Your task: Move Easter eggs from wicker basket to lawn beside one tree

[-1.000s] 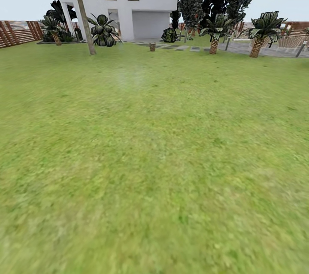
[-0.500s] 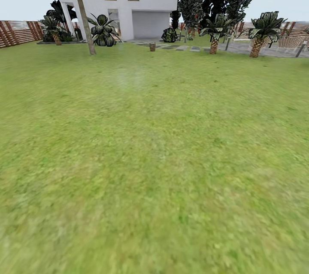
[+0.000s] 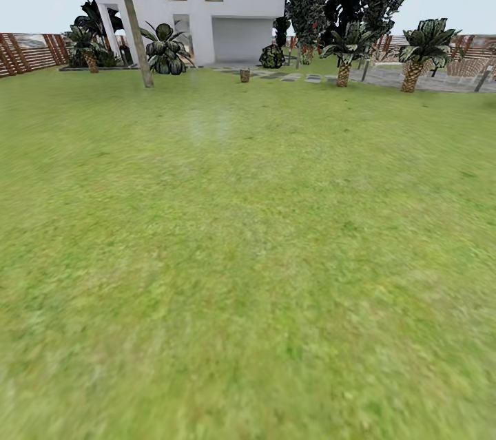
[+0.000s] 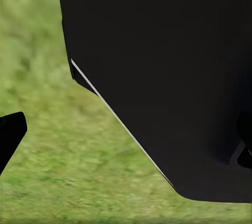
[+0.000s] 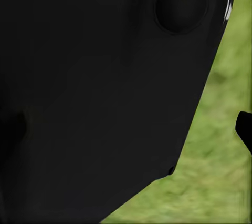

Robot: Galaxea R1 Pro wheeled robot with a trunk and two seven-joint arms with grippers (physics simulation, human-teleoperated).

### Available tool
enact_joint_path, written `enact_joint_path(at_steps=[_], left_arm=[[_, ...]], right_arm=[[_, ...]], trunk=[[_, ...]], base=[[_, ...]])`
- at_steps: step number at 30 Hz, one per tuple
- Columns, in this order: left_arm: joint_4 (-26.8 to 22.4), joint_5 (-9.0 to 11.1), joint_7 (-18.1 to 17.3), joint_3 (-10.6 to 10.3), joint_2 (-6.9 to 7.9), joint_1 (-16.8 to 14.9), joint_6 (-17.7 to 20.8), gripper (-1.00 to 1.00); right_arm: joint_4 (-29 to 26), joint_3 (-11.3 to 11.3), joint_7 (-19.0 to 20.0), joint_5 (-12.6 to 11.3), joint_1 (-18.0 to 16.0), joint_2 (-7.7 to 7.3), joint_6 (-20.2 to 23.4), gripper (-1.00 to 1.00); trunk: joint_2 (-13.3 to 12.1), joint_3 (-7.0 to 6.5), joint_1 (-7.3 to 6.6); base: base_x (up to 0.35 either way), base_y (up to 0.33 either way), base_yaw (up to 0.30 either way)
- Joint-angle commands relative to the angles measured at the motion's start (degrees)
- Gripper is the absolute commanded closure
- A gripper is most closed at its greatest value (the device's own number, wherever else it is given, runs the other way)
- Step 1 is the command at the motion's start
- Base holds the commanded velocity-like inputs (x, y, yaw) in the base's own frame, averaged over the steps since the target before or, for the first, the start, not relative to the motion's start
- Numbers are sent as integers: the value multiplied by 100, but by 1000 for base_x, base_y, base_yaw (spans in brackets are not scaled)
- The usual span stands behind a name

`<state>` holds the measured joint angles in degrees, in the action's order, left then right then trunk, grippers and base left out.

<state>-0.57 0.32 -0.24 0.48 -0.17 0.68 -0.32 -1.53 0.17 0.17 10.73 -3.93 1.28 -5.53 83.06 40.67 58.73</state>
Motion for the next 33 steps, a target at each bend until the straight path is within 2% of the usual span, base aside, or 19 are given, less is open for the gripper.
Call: enact_joint_path(at_steps=[1,24,33], left_arm=[[-9,3,-2,5,0,2,-3,-100],[-6,3,-2,5,0,2,-3,-100],[-5,3,-2,5,8,2,1,-100]], right_arm=[[4,-7,1,43,-2,-2,-17,-100],[4,-31,0,61,-2,11,-27,-100],[4,-27,0,61,-2,12,-27,-100]], trunk=[[2,3,0],[2,3,0],[2,3,0]], base=[[0,0,0],[4,0,0],[285,0,0]])
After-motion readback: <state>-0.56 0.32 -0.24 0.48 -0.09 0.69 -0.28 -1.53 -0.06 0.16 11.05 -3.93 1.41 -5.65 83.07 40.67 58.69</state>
